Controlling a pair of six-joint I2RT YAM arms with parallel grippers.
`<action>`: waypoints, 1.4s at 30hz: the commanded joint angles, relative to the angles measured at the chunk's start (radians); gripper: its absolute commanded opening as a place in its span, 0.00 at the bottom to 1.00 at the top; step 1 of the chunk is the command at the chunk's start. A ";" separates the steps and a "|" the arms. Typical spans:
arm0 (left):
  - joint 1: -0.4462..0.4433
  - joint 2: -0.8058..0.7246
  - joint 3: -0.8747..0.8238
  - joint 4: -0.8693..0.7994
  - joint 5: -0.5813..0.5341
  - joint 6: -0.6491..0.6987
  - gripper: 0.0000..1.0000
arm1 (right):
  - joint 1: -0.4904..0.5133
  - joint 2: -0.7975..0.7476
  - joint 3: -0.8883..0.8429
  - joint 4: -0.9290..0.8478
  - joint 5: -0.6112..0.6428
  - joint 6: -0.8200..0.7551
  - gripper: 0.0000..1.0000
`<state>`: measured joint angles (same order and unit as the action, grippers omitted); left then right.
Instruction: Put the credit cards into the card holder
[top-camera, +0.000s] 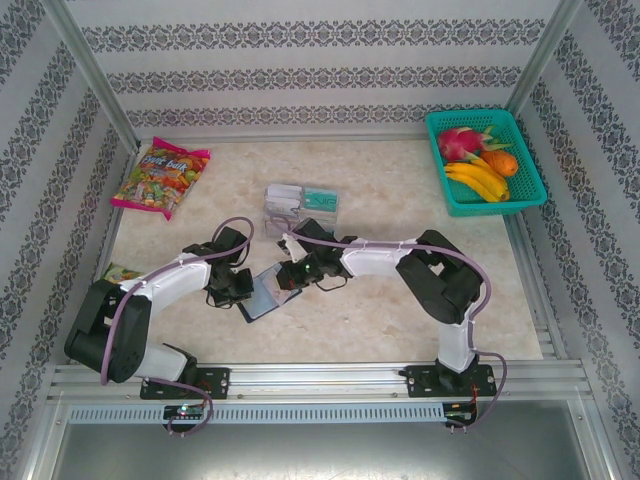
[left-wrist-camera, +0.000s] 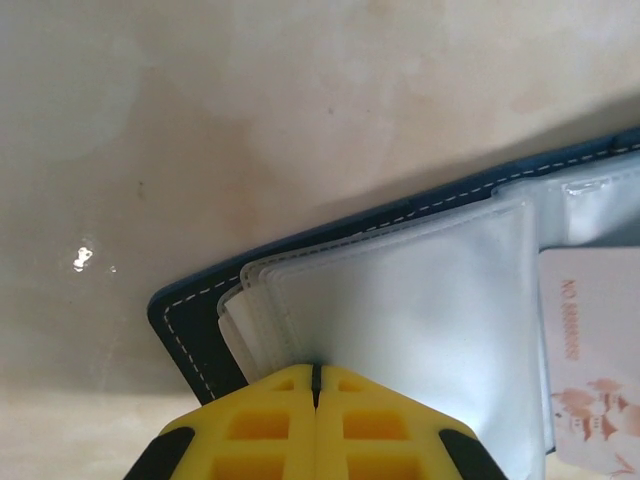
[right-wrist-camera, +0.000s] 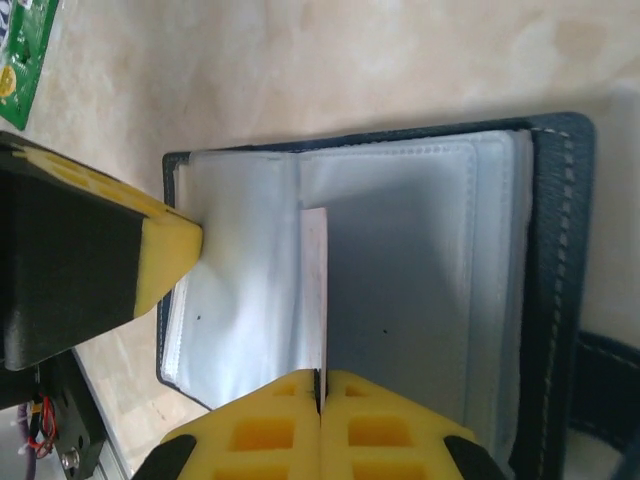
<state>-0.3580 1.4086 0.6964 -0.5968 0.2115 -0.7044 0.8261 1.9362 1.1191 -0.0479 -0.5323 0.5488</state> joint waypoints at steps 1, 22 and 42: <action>0.007 0.028 0.000 -0.019 -0.051 0.025 0.01 | -0.023 -0.030 -0.024 -0.046 0.074 -0.036 0.00; 0.007 0.012 -0.015 -0.002 -0.026 0.014 0.00 | 0.040 0.018 0.059 -0.090 0.066 -0.031 0.00; 0.007 0.032 -0.039 0.022 -0.044 0.024 0.00 | -0.024 0.091 0.047 0.038 -0.224 0.055 0.00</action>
<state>-0.3580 1.4128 0.6971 -0.5930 0.2092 -0.6994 0.8062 1.9945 1.1645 -0.0494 -0.6819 0.5766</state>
